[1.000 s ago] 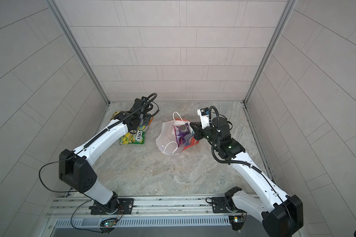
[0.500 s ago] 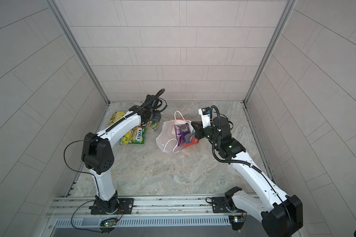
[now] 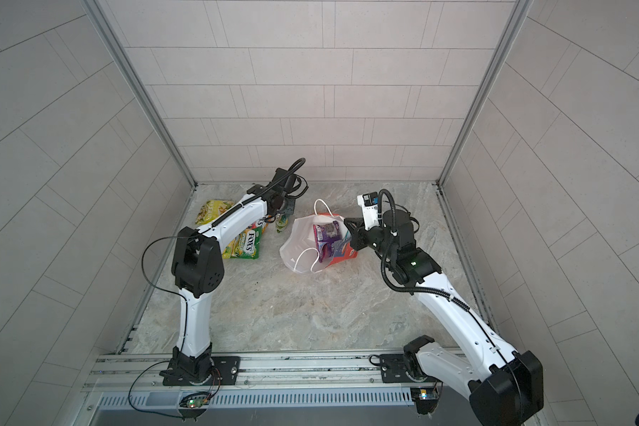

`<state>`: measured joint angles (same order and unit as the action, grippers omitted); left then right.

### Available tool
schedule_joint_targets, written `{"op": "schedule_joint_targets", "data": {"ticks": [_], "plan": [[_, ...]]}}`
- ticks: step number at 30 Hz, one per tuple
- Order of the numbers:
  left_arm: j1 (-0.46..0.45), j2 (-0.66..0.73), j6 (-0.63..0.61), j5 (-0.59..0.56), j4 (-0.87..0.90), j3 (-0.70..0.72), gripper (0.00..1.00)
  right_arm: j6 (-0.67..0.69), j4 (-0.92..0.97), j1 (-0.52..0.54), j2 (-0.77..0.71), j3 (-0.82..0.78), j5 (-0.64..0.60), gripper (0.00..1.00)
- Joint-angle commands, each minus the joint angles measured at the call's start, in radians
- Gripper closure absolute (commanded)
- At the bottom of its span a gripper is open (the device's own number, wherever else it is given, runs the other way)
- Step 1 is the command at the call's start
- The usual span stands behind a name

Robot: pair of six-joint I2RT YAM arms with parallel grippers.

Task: Take the snacks out of the paper bag
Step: Place the snack at the top-center of the table.

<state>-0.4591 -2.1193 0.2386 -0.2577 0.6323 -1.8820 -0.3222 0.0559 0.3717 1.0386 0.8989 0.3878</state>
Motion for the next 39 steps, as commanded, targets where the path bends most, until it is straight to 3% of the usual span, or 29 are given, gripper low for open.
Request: {"op": "schedule_joint_targets", "data": {"ticks": [1,25,36,39], "plan": [[-0.009,-0.058,0.024,0.002,0.016,-0.041,1.00,0.002,-0.015,-0.008,-0.006,0.001,-0.009,1.00],[0.016,-0.201,0.119,-0.060,0.000,-0.179,0.99,0.001,-0.013,-0.022,-0.018,-0.003,-0.012,1.00],[0.017,-0.181,0.117,-0.062,-0.019,-0.182,0.72,0.000,-0.010,-0.027,-0.023,-0.003,-0.013,1.00],[0.018,-0.178,0.119,-0.043,-0.020,-0.192,0.69,0.002,-0.008,-0.030,-0.027,-0.002,-0.016,1.00]]}}
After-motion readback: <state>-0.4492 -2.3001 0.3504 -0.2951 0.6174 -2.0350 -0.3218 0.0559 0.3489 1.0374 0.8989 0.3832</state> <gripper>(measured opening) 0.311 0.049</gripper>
